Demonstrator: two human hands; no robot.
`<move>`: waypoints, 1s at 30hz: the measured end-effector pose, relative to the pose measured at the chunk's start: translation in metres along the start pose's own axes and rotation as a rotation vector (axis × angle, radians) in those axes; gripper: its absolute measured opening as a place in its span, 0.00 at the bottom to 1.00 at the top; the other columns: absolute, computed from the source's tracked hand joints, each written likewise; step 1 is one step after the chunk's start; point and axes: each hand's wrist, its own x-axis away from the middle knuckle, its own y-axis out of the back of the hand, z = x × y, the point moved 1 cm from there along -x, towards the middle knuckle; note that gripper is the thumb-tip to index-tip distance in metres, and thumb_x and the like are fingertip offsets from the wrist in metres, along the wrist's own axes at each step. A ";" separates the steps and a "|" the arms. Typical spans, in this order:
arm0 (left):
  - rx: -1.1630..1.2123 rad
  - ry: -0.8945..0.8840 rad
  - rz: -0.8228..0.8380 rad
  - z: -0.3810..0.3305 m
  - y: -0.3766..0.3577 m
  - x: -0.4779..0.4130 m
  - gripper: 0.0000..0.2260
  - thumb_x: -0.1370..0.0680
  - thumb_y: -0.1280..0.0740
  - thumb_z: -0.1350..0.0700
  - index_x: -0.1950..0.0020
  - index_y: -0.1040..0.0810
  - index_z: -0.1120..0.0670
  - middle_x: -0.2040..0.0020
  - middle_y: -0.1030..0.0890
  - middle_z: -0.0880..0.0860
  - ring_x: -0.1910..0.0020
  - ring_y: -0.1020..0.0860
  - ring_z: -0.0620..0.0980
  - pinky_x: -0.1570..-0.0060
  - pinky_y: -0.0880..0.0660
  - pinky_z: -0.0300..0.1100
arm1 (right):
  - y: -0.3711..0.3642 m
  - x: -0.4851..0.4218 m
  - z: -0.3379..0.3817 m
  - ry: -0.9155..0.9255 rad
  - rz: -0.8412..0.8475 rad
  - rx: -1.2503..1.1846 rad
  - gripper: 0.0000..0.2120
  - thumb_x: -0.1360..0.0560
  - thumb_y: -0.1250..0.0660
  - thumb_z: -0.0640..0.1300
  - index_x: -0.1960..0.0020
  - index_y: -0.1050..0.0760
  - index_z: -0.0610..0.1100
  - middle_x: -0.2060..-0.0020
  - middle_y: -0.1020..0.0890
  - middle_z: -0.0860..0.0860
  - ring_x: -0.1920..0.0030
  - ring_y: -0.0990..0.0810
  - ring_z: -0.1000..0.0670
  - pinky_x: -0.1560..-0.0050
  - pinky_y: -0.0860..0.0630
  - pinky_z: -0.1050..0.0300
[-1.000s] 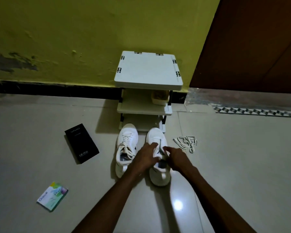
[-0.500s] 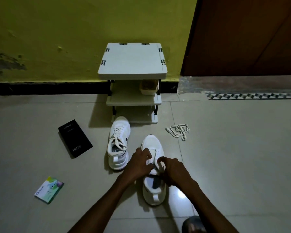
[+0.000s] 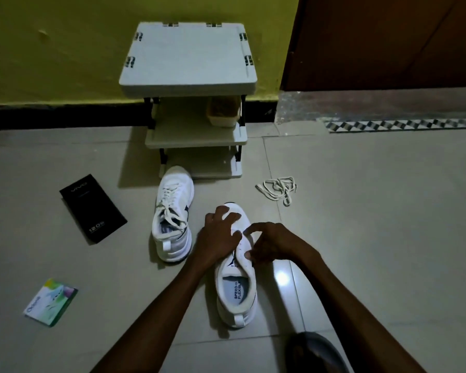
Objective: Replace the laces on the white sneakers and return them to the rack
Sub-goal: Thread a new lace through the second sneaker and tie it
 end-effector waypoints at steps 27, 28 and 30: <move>0.061 -0.052 -0.072 -0.041 0.004 -0.047 0.10 0.21 0.34 0.50 0.41 0.23 0.49 0.39 0.27 0.52 0.37 0.32 0.53 0.39 0.31 0.47 | 0.102 -0.113 -0.054 -0.233 -0.709 0.302 0.11 0.26 0.33 0.38 0.45 0.26 0.37 0.45 0.23 0.39 0.44 0.22 0.37 0.49 0.25 0.49; 0.068 -0.057 -0.070 -0.043 0.005 -0.046 0.10 0.21 0.34 0.50 0.41 0.23 0.50 0.39 0.27 0.52 0.37 0.32 0.53 0.39 0.31 0.47 | 0.099 -0.113 -0.056 -0.226 -0.696 0.313 0.12 0.27 0.32 0.38 0.44 0.26 0.38 0.45 0.23 0.40 0.44 0.22 0.37 0.49 0.25 0.50; 0.091 -0.070 -0.074 -0.045 0.007 -0.043 0.09 0.21 0.34 0.51 0.42 0.22 0.50 0.39 0.26 0.53 0.37 0.32 0.53 0.39 0.31 0.46 | 0.095 -0.108 -0.059 -0.214 -0.699 0.300 0.12 0.28 0.31 0.40 0.46 0.25 0.39 0.47 0.22 0.41 0.46 0.21 0.39 0.51 0.25 0.51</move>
